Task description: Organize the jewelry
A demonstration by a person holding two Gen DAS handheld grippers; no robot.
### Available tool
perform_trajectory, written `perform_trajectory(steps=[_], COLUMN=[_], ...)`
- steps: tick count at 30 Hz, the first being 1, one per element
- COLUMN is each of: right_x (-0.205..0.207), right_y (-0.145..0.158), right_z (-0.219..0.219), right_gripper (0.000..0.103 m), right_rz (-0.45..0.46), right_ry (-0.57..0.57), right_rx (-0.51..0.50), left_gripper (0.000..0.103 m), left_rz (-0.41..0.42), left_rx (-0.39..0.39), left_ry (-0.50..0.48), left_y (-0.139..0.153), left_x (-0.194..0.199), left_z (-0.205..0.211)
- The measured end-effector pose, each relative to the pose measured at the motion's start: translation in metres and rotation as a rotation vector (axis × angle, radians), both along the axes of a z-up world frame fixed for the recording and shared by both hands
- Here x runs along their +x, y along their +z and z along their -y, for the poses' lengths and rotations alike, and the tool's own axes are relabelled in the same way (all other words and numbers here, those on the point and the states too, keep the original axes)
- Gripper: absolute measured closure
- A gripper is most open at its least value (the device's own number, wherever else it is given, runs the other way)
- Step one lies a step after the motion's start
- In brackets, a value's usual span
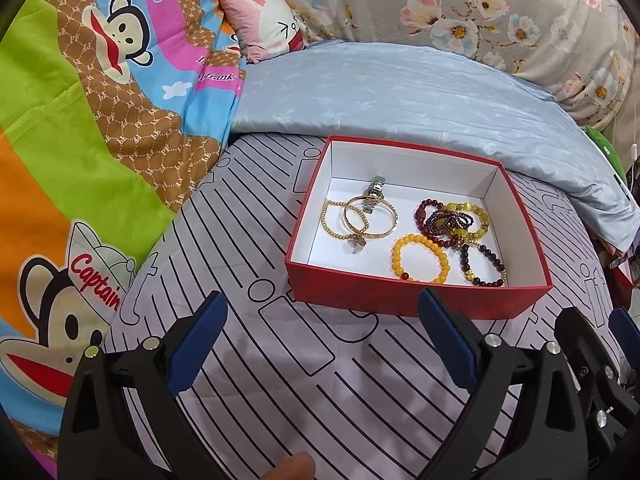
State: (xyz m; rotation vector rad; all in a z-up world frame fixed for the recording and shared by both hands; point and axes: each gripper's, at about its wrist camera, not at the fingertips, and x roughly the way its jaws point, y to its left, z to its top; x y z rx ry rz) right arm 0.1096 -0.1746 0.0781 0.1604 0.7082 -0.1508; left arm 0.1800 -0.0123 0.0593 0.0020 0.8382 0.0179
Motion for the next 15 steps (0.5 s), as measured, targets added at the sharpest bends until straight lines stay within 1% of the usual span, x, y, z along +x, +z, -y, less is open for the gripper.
perform_trajectory(steps=[15], right_x=[0.017], right_y=[0.000], right_z=[-0.003], right_gripper=[0.020], right_rz=[0.002], right_ry=[0.013], right_rx=[-0.003], left_gripper=[0.012], left_rz=[0.009], left_rx=[0.007], left_ry=[0.011], left_y=[-0.001], left_x=[0.016], left_z=[-0.001])
